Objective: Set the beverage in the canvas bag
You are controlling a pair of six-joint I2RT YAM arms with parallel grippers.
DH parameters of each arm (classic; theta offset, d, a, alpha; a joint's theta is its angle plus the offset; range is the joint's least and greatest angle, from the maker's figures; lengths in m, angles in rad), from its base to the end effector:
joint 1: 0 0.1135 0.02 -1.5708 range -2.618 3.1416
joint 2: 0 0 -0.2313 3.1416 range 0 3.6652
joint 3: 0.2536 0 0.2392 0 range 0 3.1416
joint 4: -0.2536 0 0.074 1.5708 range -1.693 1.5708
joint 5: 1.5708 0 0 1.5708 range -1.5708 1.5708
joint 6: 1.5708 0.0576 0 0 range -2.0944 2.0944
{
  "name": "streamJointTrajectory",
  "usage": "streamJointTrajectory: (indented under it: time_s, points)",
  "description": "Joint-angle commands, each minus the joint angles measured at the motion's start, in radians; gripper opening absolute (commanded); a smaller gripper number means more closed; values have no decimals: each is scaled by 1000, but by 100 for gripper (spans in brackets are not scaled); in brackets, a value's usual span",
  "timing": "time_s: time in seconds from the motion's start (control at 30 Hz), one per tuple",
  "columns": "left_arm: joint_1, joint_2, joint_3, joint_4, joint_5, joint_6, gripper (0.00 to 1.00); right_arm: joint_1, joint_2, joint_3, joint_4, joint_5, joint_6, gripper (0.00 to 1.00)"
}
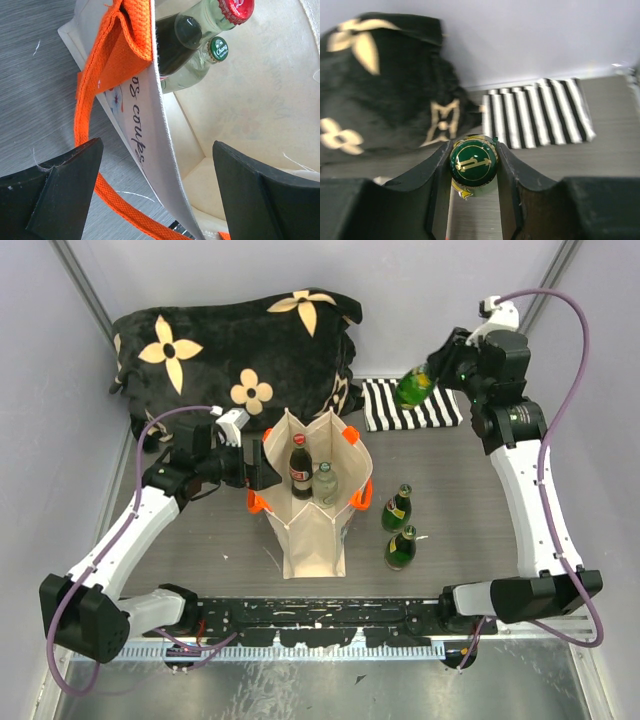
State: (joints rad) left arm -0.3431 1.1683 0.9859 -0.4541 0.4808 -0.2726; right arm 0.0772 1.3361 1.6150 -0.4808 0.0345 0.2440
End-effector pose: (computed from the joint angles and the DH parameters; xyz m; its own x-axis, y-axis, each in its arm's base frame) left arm 0.2440 -0.1154 0.2690 -0.7137 0.0015 -0.7005 0.4739 0.7374 -0.4813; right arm 0.3004 0.0212 0.4335 -0.2045 0.2264 -0.9523 0.0062 0.9732 0.2300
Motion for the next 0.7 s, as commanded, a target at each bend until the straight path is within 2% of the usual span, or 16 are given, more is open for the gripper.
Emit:
streamJointTrajectory:
  time_s: [0.0,0.3,0.67]
  points:
    - [-3,5,31,-3,9,13,98,88,-34,155,89,-75,54,1]
    - [-6,22,51,-29,25,37,98,346,-35,230,-21,-44,67,1]
    - [-36,-80,49,-233,136,157,98,625,29,185,-41,39,55,1]
